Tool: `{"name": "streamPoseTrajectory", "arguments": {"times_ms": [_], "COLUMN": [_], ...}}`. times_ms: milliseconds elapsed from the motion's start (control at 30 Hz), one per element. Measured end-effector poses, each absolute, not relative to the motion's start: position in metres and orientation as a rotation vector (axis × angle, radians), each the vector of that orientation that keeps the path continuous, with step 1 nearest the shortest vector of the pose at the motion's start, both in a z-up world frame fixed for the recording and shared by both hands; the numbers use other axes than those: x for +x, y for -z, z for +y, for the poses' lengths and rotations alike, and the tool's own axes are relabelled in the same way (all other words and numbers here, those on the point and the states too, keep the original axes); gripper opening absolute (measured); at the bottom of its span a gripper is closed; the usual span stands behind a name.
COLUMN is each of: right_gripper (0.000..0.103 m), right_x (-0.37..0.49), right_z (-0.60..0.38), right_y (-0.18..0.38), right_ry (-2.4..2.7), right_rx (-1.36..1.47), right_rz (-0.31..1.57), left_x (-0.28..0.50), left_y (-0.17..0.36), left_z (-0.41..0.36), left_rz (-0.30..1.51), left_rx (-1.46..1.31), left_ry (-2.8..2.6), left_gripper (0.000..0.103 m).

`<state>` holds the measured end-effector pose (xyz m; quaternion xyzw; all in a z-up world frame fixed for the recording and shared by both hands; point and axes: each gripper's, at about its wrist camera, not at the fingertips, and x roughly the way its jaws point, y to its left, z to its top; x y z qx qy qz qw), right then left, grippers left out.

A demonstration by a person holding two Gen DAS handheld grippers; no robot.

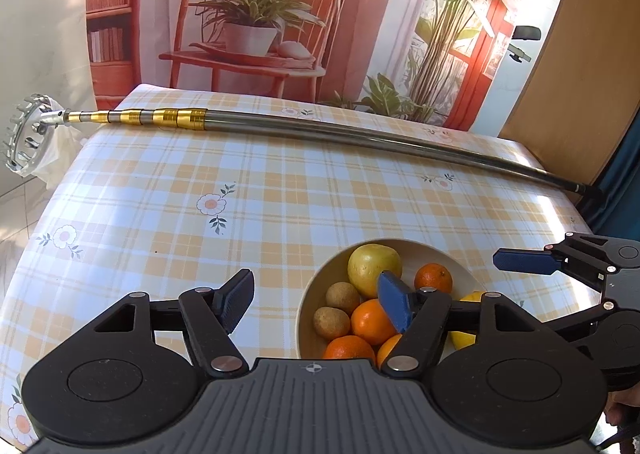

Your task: Organize fruits

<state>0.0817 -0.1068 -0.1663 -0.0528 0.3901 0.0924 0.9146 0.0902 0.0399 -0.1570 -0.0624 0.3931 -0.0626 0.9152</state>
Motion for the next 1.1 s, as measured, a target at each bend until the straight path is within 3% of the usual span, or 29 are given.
{"name": "streamPoseTrajectory", "arguments": {"times_ms": [133, 200, 500, 900, 1100], "right_gripper": [0.096, 0.102, 0.103, 0.103, 0.103], "right_x": [0.077, 0.074, 0.059, 0.033, 0.024], "right_z": [-0.110, -0.113, -0.141, -0.176, -0.187], "right_y": [0.154, 0.146, 0.099, 0.024, 0.009], "right_ry": [-0.153, -0.127, -0.059, 0.032, 0.058], "right_rx": [-0.117, -0.125, -0.038, 0.033, 0.069], "right_rz": [0.765, 0.736, 0.610, 0.392, 0.339], "left_x": [0.089, 0.088, 0.077, 0.053, 0.052], "left_y": [0.150, 0.144, 0.106, 0.021, 0.007], "left_z": [0.042, 0.042, 0.037, 0.006, -0.010], "left_rz": [0.789, 0.773, 0.661, 0.358, 0.324], "left_rx": [-0.152, -0.160, -0.154, -0.052, -0.020], "left_ry": [0.120, 0.122, 0.156, 0.145, 0.113], "left_gripper": [0.081, 0.085, 0.092, 0.100, 0.103]}}
